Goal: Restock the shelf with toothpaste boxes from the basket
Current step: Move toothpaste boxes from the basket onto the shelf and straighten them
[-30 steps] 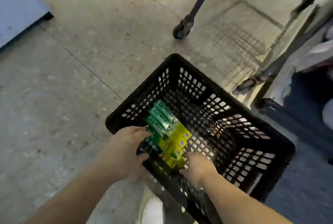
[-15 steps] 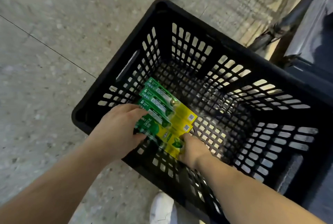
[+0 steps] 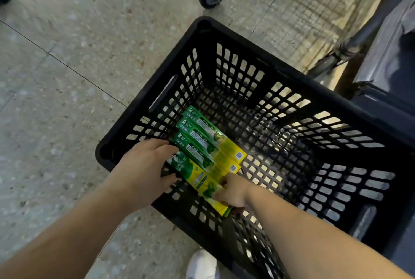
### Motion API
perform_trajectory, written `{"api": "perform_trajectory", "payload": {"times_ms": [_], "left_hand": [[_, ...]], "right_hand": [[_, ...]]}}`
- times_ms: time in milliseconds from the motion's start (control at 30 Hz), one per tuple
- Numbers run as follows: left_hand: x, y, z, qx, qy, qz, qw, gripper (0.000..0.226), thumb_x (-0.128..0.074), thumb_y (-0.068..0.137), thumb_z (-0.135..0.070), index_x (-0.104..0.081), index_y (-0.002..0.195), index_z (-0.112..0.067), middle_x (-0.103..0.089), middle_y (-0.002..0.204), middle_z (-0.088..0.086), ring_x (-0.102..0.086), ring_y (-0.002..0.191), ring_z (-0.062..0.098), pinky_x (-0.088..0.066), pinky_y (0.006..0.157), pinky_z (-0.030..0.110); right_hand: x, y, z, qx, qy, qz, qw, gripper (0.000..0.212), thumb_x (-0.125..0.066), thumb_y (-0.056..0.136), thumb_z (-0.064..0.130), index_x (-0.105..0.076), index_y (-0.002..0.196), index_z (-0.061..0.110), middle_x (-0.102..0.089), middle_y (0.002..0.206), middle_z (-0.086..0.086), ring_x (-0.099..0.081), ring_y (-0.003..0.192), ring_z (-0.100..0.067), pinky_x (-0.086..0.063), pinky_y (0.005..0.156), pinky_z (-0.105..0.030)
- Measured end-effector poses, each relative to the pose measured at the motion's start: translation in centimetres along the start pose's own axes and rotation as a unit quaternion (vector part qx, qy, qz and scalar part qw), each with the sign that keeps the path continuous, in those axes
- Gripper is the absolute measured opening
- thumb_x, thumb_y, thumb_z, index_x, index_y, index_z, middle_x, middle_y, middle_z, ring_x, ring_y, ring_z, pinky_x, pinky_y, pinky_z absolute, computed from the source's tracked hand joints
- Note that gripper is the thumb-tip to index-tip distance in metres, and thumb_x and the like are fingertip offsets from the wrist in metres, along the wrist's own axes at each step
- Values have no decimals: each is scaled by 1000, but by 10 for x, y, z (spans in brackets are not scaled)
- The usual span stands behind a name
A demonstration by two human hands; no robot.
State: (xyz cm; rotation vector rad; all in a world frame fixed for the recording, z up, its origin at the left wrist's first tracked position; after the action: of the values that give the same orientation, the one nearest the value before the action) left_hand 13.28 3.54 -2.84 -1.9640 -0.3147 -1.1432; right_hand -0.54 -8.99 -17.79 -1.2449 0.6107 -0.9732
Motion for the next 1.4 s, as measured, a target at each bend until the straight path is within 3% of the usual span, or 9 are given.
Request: {"api": "perform_trajectory", "payload": {"times_ms": [100,233,300,433,700,800,867,1033,1400], "left_hand": [[4,-4,-7,1,-1,2,1000,62,-61,86,-41,-35,142,-31,-31,148,-9,-24,138,13,-21,111,25],[15,-14,-17,5,9,2,1000,64,-63,85,-44,-35,141,-32,-33,146,-8,-27,137,14,-24,111,27],[26,-22,-26,4,8,-4,1000,64,-64,84,-43,-36,141,-32,-34,146,-7,-28,136,15,-24,111,29],[62,-41,-52,1,4,-28,1000,65,-64,84,-41,-36,141,-32,-33,147,-8,-26,137,14,-23,111,28],[175,-102,-118,-13,-21,-67,997,67,-69,80,-38,-40,140,-29,-34,147,-2,-28,137,19,-23,110,31],[225,-133,-151,-37,-15,-73,997,69,-68,79,-36,-37,140,-30,-30,149,-3,-23,138,19,-20,111,30],[259,-153,-173,-55,-3,-64,996,73,-68,78,-37,-34,142,-30,-27,151,-2,-21,139,20,-17,112,29],[346,-200,-228,-128,50,-72,988,86,-72,71,-45,-28,144,-30,-26,151,-1,-24,138,18,-22,111,29],[450,-251,-325,-221,123,-135,958,95,-77,60,-53,-34,141,-31,-33,147,-2,-26,136,20,-24,112,34]], "right_hand": [[-3,-3,1,-21,12,39,999,79,-69,84,40,-34,143,1,-48,138,-17,-66,79,-23,-56,81,-35],[15,-27,-2,31,-3,-29,999,66,-74,80,28,-46,137,11,-60,115,-7,-53,85,-16,-47,59,-17],[27,-52,-5,51,-2,-47,998,71,-73,82,22,-37,144,15,-59,109,-6,-57,89,-22,-45,69,-24],[63,-113,-7,98,-75,-140,982,71,-71,82,23,-37,145,20,-46,145,-5,-47,129,-23,-38,102,-26],[129,-285,-8,157,-102,-236,953,58,-66,87,31,-45,140,25,-56,134,-2,-55,120,-21,-40,99,-26],[142,-356,-14,149,62,-170,972,26,-51,96,35,-63,118,26,-65,98,-6,-63,83,-22,-52,66,-29],[153,-405,-18,120,164,-165,965,21,-49,95,32,-65,86,21,-54,73,-6,-50,60,-21,-41,48,-24],[175,-529,-25,64,305,-189,931,22,-49,93,23,-59,75,17,-50,53,-2,-43,41,-14,-30,42,-17],[187,-703,-60,118,548,-177,809,27,-39,91,17,-53,67,17,-56,53,-3,-40,32,-11,-20,32,-9]]}}
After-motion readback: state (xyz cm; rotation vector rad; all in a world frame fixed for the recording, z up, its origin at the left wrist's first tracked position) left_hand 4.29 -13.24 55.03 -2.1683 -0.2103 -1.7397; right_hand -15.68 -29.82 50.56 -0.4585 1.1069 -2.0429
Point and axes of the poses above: each hand's wrist, its own y-axis towards the middle knuckle, its own x-axis out of the back of the hand, z = x × y, the point moved 5 cm from there along y, towards the middle knuckle
